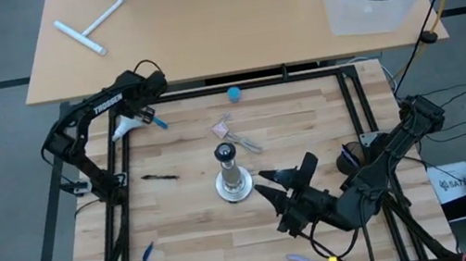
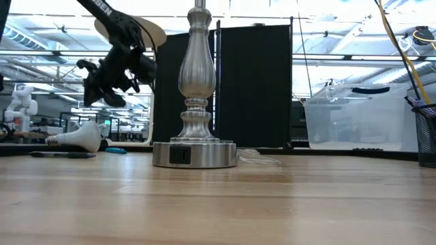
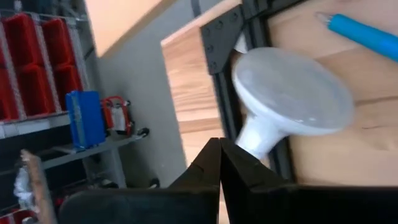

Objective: Screw lightbulb
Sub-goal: Insert the lightbulb into the lamp

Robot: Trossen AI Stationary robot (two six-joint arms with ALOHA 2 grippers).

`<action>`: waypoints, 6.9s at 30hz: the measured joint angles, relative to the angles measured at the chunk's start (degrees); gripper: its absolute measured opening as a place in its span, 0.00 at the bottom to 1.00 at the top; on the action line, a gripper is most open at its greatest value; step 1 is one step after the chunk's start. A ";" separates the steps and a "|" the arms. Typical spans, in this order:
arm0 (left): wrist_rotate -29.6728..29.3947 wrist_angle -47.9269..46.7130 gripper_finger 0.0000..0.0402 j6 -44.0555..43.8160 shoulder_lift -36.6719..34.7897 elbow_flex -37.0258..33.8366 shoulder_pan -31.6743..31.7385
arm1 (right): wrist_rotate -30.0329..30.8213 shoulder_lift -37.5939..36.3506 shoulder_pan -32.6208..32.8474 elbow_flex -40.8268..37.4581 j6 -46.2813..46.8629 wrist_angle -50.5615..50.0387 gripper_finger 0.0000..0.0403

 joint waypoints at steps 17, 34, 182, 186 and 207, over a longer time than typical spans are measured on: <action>-3.71 11.60 0.00 -1.09 -0.02 -5.92 -0.04 | 0.02 0.00 0.00 0.00 2.03 -0.83 0.42; -6.63 11.20 0.00 -5.62 3.72 -5.92 0.13 | 0.37 0.00 1.38 -0.02 3.68 -1.60 0.42; 17.17 21.31 0.64 11.56 -23.94 -20.37 -31.90 | -12.09 0.02 -13.66 -0.04 9.92 -9.69 0.42; 16.92 18.78 0.64 12.67 -23.47 -20.22 -29.73 | -12.04 0.00 -13.77 -0.04 10.32 -10.65 0.42; 23.83 9.51 0.64 20.89 -15.74 -21.76 -21.81 | -12.09 0.00 -14.88 -0.02 13.12 -16.56 0.42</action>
